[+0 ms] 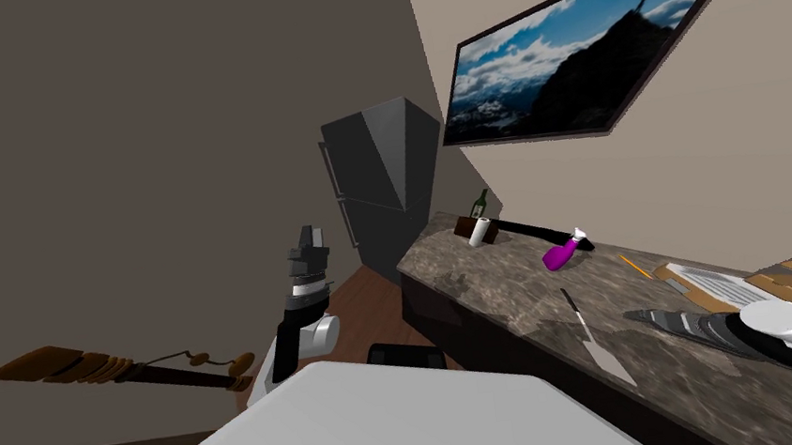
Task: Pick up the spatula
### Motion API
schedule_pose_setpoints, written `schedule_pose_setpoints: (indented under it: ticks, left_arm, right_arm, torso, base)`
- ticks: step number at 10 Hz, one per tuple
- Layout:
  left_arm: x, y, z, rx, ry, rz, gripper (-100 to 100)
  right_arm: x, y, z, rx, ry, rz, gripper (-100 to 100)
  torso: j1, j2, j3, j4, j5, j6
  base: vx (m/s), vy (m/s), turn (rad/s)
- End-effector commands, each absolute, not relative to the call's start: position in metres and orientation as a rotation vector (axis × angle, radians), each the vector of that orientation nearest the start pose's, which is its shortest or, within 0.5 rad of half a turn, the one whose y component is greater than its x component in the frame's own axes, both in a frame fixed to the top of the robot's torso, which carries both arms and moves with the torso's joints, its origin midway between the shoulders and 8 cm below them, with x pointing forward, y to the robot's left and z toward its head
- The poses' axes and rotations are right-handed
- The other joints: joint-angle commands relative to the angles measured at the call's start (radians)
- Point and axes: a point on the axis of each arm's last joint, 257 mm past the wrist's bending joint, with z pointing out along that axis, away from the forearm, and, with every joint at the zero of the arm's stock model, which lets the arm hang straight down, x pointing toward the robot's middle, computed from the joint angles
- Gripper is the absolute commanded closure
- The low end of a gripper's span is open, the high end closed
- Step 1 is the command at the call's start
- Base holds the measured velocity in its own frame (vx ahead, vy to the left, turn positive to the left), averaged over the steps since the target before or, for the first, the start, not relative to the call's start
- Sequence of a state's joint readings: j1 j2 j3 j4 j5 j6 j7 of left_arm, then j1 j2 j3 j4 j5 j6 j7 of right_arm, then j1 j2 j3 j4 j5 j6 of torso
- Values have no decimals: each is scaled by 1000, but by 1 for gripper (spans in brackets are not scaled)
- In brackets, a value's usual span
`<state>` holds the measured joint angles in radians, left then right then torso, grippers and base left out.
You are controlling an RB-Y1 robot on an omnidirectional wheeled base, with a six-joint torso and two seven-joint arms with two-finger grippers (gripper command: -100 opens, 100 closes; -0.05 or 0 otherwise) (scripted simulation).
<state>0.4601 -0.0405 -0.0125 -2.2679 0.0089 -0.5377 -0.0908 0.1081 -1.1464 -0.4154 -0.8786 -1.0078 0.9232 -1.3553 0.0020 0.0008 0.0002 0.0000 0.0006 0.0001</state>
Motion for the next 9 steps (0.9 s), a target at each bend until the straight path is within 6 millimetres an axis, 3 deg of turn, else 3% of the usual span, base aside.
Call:
schedule_pose_setpoints:
  ticks: [1, 2, 3, 4, 8, 9]
  left_arm:
    - [342, 275, 39, -613, 550, -1261, 0]
    - [342, 275, 39, -613, 550, -1261, 0]
    - [342, 275, 39, -613, 550, -1261, 0]
    - [342, 275, 39, -613, 550, -1261, 0]
    - [342, 275, 39, -613, 550, -1261, 0]
    - [342, 275, 39, -613, 550, -1261, 0]
  right_arm:
    - [256, -801, -263, -3220, 994, -863, -100]
    - [270, -798, -257, -3203, 983, -903, -100]
    - [270, -798, -257, -3203, 983, -903, -100]
    - [264, -785, -280, -3171, 995, -824, -100]
    - [277, -787, -277, -3188, 958, -825, -100]
    - [274, -767, -304, -3156, 937, -736, -100]
  torso:
    - [0, 0, 0, 0, 0, 0]
    - [-1, 1, 0, 0, 0, 0]
    - [-2, 1, 0, 0, 0, 0]
    - [-2, 1, 1, 0, 0, 0]
    - [-1, 0, 0, 0, 0, 0]
    - [-2, 0, 0, 0, 0, 0]
  base:
    - [-6, 1, 25]
    - [-6, -6, -1]
    - [-2, -5, 2]
    - [14, 27, -201]
    - [9, 19, -24]
    - [19, 25, -175]
